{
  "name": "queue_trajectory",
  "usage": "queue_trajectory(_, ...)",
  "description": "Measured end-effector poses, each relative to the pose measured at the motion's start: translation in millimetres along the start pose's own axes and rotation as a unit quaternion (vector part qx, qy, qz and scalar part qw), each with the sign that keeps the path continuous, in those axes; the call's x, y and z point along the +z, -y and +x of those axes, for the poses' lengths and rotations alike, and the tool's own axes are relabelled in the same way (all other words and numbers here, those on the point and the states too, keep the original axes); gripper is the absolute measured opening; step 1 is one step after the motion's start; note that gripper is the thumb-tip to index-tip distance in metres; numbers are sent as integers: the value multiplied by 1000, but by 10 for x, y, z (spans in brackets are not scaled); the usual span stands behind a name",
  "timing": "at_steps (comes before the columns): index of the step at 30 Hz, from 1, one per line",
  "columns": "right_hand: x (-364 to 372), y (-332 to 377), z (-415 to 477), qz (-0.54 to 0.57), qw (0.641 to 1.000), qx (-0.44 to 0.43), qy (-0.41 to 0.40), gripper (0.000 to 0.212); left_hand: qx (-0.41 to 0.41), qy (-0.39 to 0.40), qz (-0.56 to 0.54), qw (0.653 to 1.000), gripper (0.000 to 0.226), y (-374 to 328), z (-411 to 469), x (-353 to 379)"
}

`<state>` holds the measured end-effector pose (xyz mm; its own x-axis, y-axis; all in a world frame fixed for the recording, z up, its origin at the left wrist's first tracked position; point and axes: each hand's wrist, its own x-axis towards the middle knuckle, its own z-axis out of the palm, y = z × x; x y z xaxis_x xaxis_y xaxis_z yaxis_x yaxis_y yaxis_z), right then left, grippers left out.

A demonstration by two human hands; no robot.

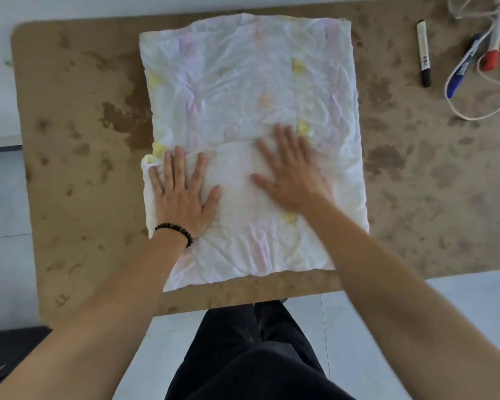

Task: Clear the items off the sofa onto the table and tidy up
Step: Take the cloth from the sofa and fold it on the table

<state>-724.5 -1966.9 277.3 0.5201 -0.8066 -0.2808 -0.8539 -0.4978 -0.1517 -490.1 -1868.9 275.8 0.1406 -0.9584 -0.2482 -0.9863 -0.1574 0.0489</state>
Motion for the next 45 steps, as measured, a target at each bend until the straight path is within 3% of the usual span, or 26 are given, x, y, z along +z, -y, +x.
queue_trajectory(4, -226, -766, -80, -33, 991, 125, 22, 72, 19, 19, 7, 1000, 70, 23, 33, -14)
queue_trajectory(7, -337, -688, -234, -33, 983, 178, -17, 73, 3, 12, -9, 1000, 67, -14, -22, -114)
queue_trajectory(10, -287, -36, -585, 17, 987, 122, -101, 67, -40, -48, -45, 997, 64, -174, -348, -280)
queue_trajectory(13, 23, 549, -1031, 25, 999, 8, -46, 70, -16, -20, -51, 998, 69, -249, -858, -181)
queue_trajectory(15, 238, 359, -1273, 5, 1000, 17, 17, 75, -8, 29, -25, 999, 74, -82, -1061, 15)
queue_trajectory(18, 257, -252, -1510, -27, 997, 61, 42, 80, 17, 66, -13, 998, 77, 159, -1072, 160)
queue_trajectory(22, 115, -400, -1573, -49, 997, 44, 46, 84, 26, 63, -16, 998, 78, 89, -1045, 82)
queue_trajectory(25, 80, -277, -1668, -33, 999, 33, 23, 90, 29, 20, -8, 999, 82, -8, -1184, -36)
queue_trajectory(28, 106, -213, -1900, -32, 997, -65, 29, 86, 133, -12, -30, 991, 70, -159, -1401, -108)
queue_trajectory(30, 129, -258, -2006, -41, 997, -63, 30, 83, 186, -5, -38, 982, 55, -187, -1503, -72)
queue_trajectory(34, 117, -416, -2129, -15, 996, 84, 25, 74, 115, 6, -40, 992, 46, -215, -1485, -57)
queue_trajectory(39, 90, -298, -2190, 69, 993, 101, 3, 56, 71, 15, -76, 994, 53, -438, -1543, -34)
queue_trajectory(45, -159, -125, -2632, 133, 974, 113, -146, 38, 43, -77, -138, 987, 39, -572, -2058, -355)
